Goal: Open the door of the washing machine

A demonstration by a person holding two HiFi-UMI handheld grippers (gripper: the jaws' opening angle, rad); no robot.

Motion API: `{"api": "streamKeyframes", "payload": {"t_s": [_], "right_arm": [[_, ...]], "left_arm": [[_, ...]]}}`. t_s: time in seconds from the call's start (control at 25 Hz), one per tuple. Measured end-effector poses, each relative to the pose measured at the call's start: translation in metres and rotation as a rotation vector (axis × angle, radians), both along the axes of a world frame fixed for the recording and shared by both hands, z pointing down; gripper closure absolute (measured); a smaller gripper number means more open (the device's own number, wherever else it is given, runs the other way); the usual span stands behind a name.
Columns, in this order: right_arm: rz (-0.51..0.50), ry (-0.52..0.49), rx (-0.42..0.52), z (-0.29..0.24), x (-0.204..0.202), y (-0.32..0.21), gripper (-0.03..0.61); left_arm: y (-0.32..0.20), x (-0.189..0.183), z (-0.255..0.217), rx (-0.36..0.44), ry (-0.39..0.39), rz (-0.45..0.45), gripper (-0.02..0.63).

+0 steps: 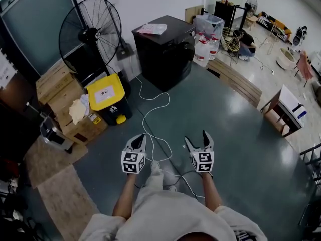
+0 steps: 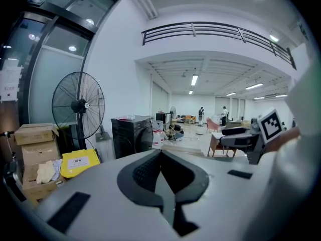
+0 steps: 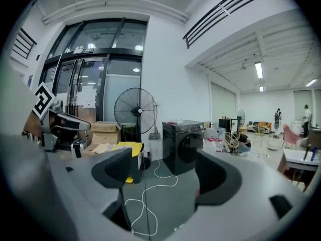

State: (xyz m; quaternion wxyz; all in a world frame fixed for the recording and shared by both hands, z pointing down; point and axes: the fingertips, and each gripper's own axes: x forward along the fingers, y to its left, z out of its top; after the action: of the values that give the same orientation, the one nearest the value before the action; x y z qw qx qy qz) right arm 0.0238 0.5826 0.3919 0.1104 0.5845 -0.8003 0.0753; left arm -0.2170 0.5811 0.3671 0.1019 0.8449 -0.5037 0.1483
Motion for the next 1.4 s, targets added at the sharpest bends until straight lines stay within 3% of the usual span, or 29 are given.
{"api": "streamKeyframes", "payload": {"t_s": [0.4, 1.08, 1.4], "right_arm": [[0.027, 0.017, -0.021, 0.009, -0.006, -0.09, 0.206], [0.073, 0.059, -0.031, -0.007, -0.054, -0.288, 0.219], [0.103, 0.065, -0.044, 0.005, -0.064, -0.342, 0.227]], "left_arm": [[-0.096, 0.003, 0.022, -0.03, 0.016, 0.053, 0.606], [-0.303, -0.054, 0.019, -0.036, 0.062, 0.067, 0.606], [-0.363, -0.058, 0.029, -0.045, 0.065, 0.099, 0.606]]}}
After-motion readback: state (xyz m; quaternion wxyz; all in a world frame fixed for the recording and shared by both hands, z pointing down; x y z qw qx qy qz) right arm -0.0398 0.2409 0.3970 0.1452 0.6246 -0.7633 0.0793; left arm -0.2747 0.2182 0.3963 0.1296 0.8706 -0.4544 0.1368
